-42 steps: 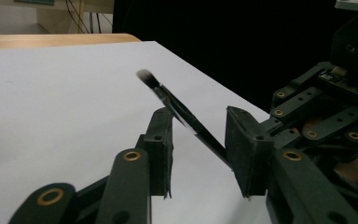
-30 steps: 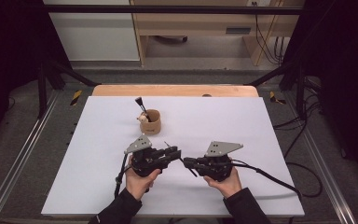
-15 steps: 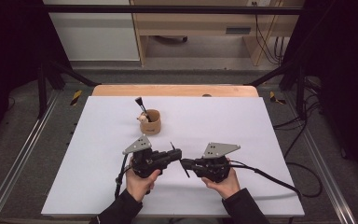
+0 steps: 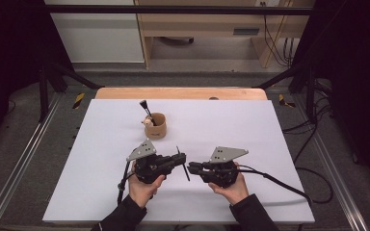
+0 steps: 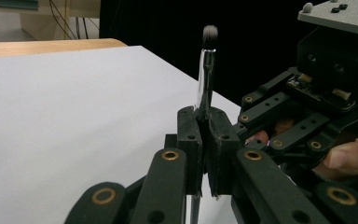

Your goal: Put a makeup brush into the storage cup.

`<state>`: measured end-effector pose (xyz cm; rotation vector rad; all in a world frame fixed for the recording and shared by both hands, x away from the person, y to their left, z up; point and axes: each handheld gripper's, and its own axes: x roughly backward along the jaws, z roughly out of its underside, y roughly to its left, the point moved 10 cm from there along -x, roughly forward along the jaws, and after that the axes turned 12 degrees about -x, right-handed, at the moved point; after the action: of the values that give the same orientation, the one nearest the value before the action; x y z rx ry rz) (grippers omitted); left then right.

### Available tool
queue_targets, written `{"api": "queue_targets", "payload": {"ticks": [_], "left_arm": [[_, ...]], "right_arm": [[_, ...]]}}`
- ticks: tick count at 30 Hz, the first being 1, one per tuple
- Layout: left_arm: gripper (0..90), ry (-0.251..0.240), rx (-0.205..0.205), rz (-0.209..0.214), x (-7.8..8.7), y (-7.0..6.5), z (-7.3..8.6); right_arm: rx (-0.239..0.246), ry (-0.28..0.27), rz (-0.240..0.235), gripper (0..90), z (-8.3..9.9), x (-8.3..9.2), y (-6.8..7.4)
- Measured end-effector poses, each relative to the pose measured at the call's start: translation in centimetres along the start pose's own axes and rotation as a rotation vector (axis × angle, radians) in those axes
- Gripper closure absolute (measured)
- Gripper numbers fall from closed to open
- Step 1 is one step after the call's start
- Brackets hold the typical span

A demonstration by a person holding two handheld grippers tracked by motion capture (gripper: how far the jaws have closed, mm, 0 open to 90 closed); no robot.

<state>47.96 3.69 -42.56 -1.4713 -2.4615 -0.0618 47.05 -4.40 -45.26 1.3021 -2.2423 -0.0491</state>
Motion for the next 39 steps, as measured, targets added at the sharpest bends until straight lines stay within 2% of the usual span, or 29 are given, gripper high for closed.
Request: {"api": "queue_targets", "payload": {"ticks": [6,10,13,16,24,33,39], "left_arm": [[84.7,0.019,-0.021,-0.009,0.3,0.3,0.1],[84.7,0.022,-0.033,-0.019,0.6,0.6,0.0],[84.6,0.026,-0.042,-0.025,0.9,0.8,-0.1],[84.5,0.035,-0.050,-0.037,1.1,1.3,-0.1],[84.5,0.042,-0.055,-0.056,1.9,2.1,-0.2],[84.5,0.051,-0.056,-0.084,2.7,3.0,-0.3],[84.5,0.054,-0.062,-0.104,3.2,3.5,-0.5]], "right_arm": [[-0.012,-0.011,0.054,62.5,-0.2,0.3,-1.0],[-0.041,-0.024,0.096,53.7,-0.2,0.6,-2.2],[-0.039,-0.033,0.139,46.9,-0.3,1.0,-2.9],[-0.063,-0.047,0.176,38.8,-0.5,1.4,-3.7],[-0.100,-0.035,0.258,20.1,-0.1,2.3,-5.6],[-0.114,-0.005,0.330,12.1,0.5,3.1,-7.1],[-0.108,0.000,0.350,10.9,0.6,3.9,-7.6]]}}
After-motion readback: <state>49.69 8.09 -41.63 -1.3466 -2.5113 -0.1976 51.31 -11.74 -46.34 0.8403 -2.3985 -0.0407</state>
